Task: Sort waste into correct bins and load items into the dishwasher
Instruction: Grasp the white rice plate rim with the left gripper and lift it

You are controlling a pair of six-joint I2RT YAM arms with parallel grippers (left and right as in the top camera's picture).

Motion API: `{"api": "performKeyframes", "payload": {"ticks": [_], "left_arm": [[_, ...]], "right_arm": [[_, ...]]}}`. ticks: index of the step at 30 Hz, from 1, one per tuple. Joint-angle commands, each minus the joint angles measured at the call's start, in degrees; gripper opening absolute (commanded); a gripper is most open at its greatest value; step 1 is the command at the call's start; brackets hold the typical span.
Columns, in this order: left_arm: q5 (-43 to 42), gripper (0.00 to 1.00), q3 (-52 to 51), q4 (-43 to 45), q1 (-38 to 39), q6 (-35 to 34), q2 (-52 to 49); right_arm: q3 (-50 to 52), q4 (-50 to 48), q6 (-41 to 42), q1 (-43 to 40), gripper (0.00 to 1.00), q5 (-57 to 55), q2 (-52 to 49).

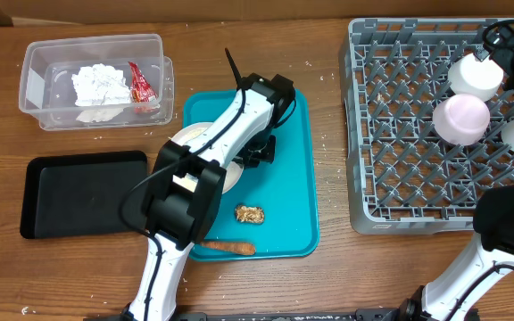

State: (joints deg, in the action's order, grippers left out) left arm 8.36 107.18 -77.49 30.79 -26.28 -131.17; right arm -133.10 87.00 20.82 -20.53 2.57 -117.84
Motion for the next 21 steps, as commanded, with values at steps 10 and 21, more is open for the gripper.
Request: {"api": "performKeyframes", "payload": {"ticks": [10,21], "left_arm": [[5.25,0.04,8.07,-5.62,0.83,-3.58,-0.26],[10.36,0.04,12.57,-10.58,1.29,-7.34,-0.15]], "right_arm": [[-1.01,-0.13,0.24,0.17,1.00,0.11,1.36],[-1.01,-0.15,0.24,0.17,1.00,0.11,1.36]]}}
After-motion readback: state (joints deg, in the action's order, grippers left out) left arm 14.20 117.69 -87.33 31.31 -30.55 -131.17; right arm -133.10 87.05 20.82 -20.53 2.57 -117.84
